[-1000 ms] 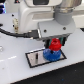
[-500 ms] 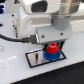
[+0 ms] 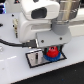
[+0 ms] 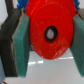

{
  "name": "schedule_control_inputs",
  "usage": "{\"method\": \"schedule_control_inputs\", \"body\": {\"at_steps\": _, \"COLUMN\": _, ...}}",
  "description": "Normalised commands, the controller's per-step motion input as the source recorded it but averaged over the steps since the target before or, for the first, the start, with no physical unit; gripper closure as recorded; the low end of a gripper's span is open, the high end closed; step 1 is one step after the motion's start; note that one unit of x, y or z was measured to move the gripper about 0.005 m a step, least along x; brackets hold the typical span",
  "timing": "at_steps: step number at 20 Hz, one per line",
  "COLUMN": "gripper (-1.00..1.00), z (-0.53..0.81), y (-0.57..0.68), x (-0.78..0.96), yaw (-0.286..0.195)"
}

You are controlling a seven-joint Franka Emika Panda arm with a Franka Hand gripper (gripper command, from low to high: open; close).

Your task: Insert the blue gear onto the right peg, followed by the red gear

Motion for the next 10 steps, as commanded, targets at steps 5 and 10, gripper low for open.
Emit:
{"method": "schedule_control_inputs", "body": {"at_steps": 5, "gripper": -1.00, "z": 0.23, "y": 0.04, "x": 0.00, "yaw": 0.000}}
{"method": "schedule_control_inputs", "body": {"at_steps": 10, "gripper": -1.00, "z": 0.49, "y": 0.10, "x": -0.01, "yaw": 0.000}}
